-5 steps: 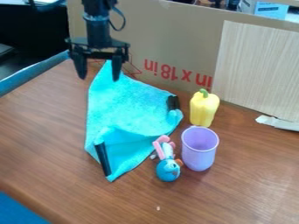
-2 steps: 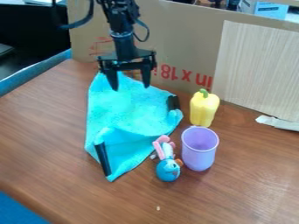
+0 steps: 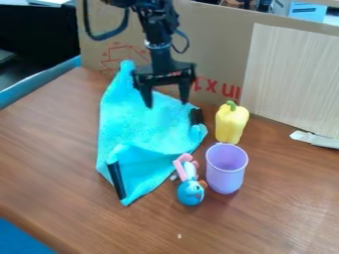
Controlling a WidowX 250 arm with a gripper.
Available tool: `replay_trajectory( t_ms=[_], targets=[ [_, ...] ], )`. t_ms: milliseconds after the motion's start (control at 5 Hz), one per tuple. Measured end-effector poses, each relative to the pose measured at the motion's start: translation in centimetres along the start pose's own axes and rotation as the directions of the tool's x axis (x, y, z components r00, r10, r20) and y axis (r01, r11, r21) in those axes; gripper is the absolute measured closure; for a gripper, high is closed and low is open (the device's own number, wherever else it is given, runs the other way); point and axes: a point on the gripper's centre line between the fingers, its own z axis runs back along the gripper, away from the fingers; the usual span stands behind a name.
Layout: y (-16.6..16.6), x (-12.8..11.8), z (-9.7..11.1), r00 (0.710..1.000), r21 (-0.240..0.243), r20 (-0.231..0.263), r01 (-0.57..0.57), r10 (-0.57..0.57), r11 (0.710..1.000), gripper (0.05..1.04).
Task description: Unfold the cloth from top right to bottom left
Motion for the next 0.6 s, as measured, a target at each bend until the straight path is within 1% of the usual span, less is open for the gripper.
replay_trajectory(
  t_ms=[200,400,600],
  targets=[
    [-1.3,-0.5,-0.3,1.0,-0.009,-0.005,0.004,-0.004,1.0,0.083],
    [-2.5,-0.7,-0.3,1.0,-0.028,0.006,0.009,-0.009,1.0,0.083],
    [-3.3,-0.9,-0.8,1.0,-0.027,0.005,0.011,-0.011,1.0,0.083]
  ],
)
